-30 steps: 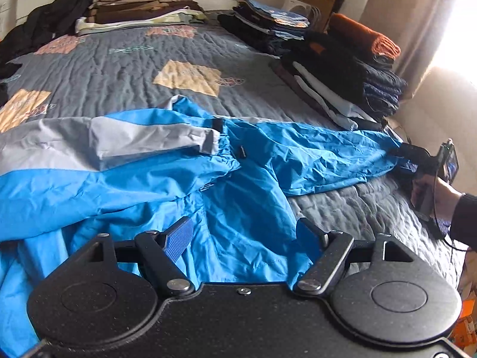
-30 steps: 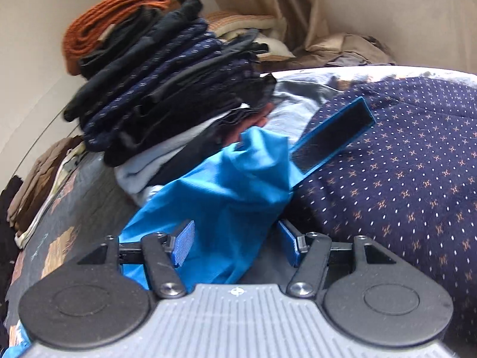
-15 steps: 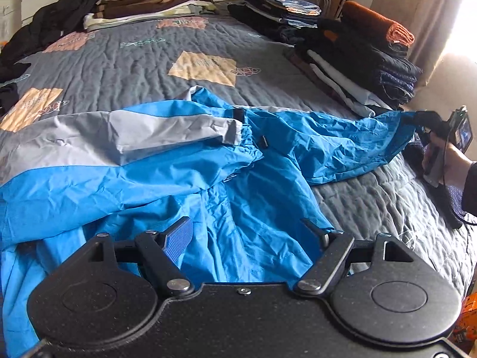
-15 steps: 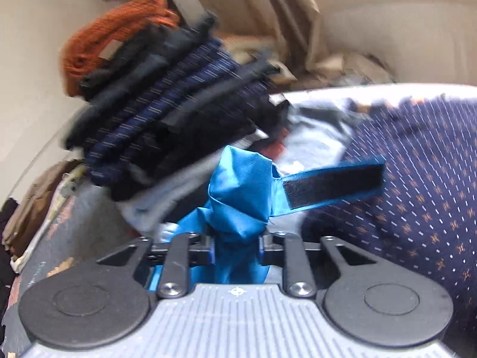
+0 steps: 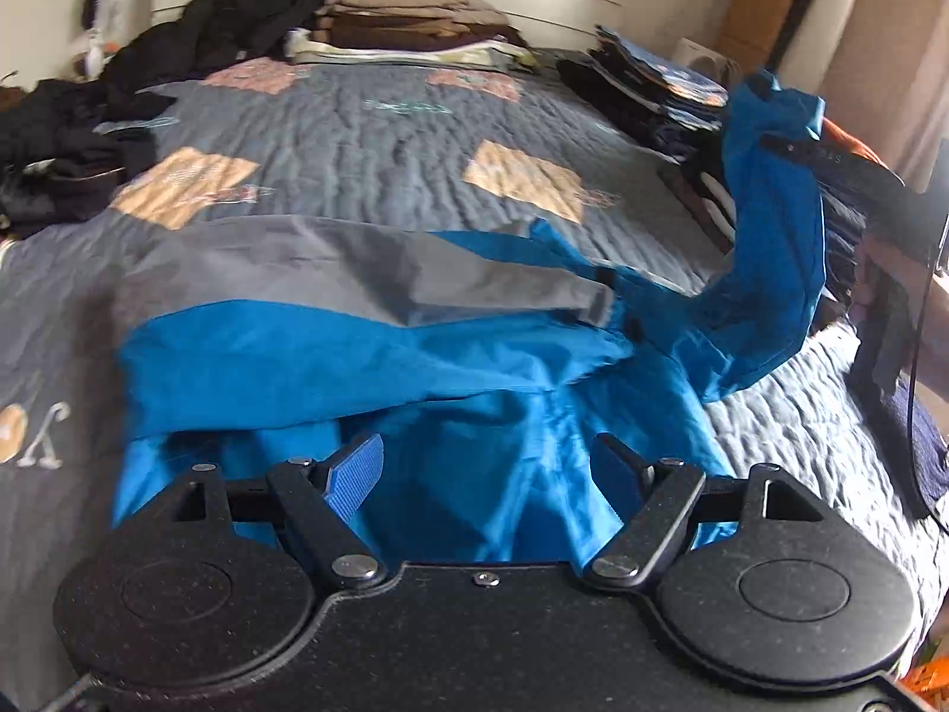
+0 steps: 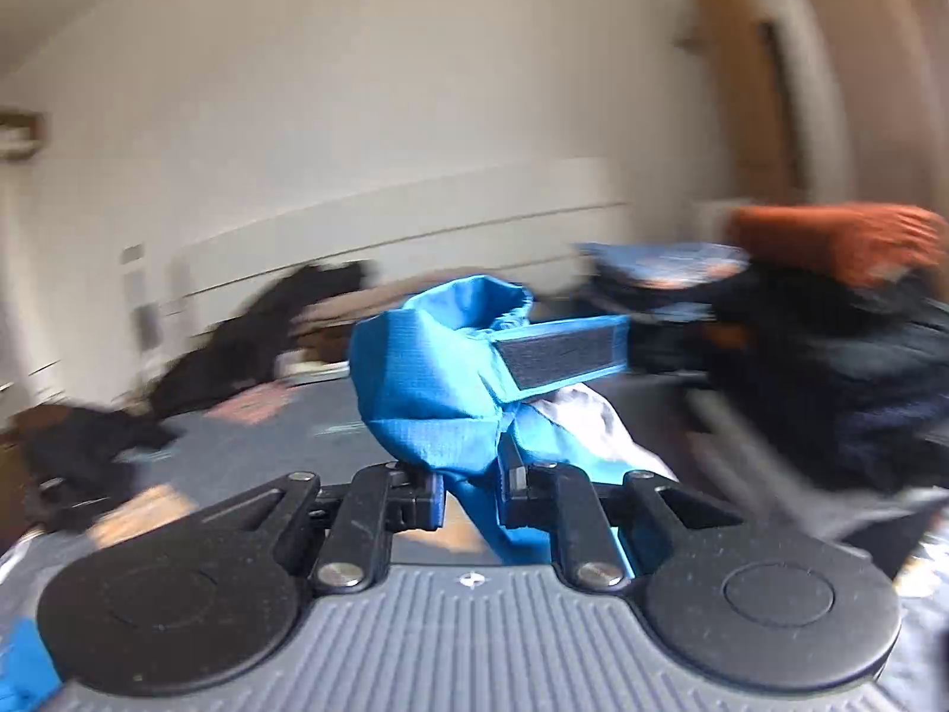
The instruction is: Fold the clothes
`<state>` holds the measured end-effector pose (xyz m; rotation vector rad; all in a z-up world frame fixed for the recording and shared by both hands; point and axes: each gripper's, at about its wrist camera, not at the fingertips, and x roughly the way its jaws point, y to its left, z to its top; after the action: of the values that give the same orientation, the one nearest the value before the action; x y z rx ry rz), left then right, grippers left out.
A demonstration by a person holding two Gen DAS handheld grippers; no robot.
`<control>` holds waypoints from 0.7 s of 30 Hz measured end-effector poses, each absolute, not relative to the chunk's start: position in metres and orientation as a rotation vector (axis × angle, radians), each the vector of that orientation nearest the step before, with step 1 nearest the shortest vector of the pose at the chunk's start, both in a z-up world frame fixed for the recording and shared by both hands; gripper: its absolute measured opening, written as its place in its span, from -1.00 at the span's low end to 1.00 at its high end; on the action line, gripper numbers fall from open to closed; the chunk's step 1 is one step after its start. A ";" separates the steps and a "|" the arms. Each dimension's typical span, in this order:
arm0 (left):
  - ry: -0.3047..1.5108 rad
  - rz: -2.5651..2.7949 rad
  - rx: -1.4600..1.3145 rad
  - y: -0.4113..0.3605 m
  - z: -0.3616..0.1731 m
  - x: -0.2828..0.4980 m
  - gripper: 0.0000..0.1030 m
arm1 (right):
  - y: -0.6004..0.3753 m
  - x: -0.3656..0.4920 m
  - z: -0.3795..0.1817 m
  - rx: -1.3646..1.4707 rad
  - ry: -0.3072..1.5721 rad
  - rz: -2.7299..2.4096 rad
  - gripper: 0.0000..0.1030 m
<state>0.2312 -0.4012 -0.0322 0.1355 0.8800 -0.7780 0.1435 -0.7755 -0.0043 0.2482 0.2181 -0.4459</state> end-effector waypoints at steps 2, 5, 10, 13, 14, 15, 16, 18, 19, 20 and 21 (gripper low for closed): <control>0.876 -0.742 0.120 -0.378 -0.027 0.237 0.49 | -0.739 0.172 0.006 0.219 0.216 -0.367 -0.72; 0.876 -0.683 0.089 -0.343 -0.024 0.248 0.51 | -0.687 0.211 0.020 0.179 0.219 -0.255 -0.73; 0.887 -0.594 0.034 -0.290 -0.023 0.269 0.51 | -0.595 0.268 0.033 0.081 0.238 -0.080 -0.73; 0.889 -0.568 0.026 -0.271 -0.024 0.278 0.51 | -0.540 0.299 0.015 0.034 0.319 -0.001 -0.73; 0.889 -0.561 0.025 -0.265 -0.025 0.281 0.51 | -0.523 0.309 0.008 0.020 0.347 0.023 -0.73; 0.890 -0.555 0.024 -0.259 -0.027 0.284 0.51 | -0.510 0.315 -0.003 0.013 0.381 0.040 -0.72; 0.893 -0.549 0.024 -0.255 -0.028 0.288 0.51 | -0.495 0.320 -0.015 0.006 0.418 0.055 -0.72; 0.899 -0.534 0.024 -0.247 -0.034 0.297 0.51 | -0.471 0.328 -0.040 -0.021 0.487 0.087 -0.72; 0.899 -0.529 0.023 -0.244 -0.036 0.303 0.51 | -0.459 0.330 -0.053 -0.051 0.529 0.106 -0.72; 0.896 -0.526 0.023 -0.241 -0.037 0.309 0.51 | -0.447 0.332 -0.066 -0.086 0.573 0.127 -0.72; 0.890 -0.525 0.022 -0.239 -0.037 0.316 0.51 | -0.440 0.333 -0.077 -0.127 0.611 0.145 -0.68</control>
<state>0.3162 -0.2393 -0.0371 0.0218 0.8900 -0.5246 0.3329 -0.4396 -0.0769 -0.1270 0.6114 0.1448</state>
